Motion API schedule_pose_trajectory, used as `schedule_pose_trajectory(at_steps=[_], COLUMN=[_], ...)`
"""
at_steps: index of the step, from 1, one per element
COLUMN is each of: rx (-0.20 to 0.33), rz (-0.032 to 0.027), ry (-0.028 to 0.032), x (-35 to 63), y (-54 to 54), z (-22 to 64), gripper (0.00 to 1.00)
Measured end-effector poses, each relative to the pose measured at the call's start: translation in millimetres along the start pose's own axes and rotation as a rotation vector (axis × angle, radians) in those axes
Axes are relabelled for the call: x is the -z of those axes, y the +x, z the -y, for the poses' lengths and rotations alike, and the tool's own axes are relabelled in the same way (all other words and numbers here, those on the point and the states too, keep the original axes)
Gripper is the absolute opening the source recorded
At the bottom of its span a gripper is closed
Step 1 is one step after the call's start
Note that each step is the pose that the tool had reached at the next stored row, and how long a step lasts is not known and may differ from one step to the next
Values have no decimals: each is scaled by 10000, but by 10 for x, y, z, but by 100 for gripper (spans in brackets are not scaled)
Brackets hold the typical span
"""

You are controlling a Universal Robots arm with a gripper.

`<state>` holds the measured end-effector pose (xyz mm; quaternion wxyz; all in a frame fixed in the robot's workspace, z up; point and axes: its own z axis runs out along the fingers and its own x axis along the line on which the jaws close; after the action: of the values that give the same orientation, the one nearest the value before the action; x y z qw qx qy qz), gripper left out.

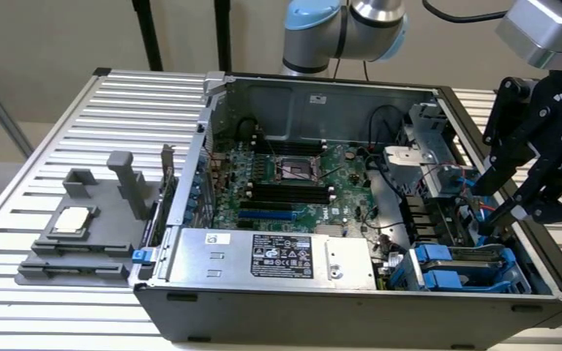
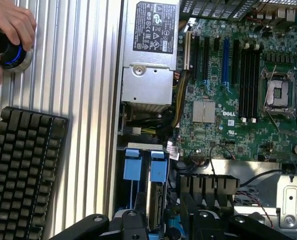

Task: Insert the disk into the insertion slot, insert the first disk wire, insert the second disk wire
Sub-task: 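Insert the first disk wire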

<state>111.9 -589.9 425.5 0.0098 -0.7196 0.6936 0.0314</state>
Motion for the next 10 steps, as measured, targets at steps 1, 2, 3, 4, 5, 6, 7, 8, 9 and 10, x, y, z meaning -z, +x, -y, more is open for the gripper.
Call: schedule_pose_trajectory(at_steps=[1,2,3,4,5,6,7,8,9,10], rx=[-2,-3,-3,-5,-4,-3,-4,-3,-4,-4], rz=[0,-14,-18,-17,-14,-18,-14,-11,-13,-12], ry=[0,0,-1,0,1,-1,-2,-3,-4,-4], x=[0,1,0,-7,-17,-25,-37,-71,-85,-102], y=[0,-1,-2,-2,-1,-1,1,2,3,3], z=[0,0,0,3,23,68,113,231,275,322], gripper=[40,40,40,40,40,40,40,40,40,40])
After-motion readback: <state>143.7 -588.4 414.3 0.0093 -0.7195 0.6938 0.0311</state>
